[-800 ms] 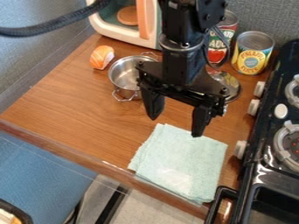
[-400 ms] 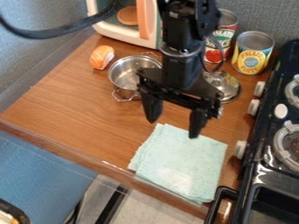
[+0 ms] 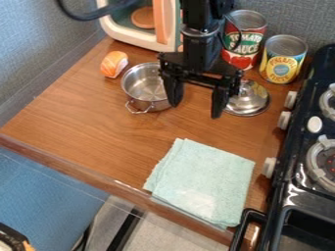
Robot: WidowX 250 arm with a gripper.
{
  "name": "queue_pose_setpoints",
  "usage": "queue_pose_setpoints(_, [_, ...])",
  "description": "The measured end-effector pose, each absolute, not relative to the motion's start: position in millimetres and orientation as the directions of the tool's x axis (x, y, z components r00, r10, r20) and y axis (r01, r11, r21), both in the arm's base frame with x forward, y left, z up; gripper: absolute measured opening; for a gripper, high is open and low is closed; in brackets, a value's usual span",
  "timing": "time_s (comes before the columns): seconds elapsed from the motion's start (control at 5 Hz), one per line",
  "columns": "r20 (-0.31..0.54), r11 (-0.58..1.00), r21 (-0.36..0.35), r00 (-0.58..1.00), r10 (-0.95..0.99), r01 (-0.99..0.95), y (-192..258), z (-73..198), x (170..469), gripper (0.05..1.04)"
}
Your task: Move the silver pot to the bottom of the table on the left
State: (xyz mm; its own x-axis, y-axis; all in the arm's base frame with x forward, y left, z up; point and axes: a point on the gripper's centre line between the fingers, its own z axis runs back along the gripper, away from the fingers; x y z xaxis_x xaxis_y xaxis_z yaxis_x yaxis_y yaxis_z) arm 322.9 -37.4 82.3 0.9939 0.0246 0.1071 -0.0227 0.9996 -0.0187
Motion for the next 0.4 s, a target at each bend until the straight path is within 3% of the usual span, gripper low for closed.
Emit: queue_pose_setpoints(0.4, [0.111,0.996,0.059,0.992,0.065,-0.072,-14,67,387,0.999])
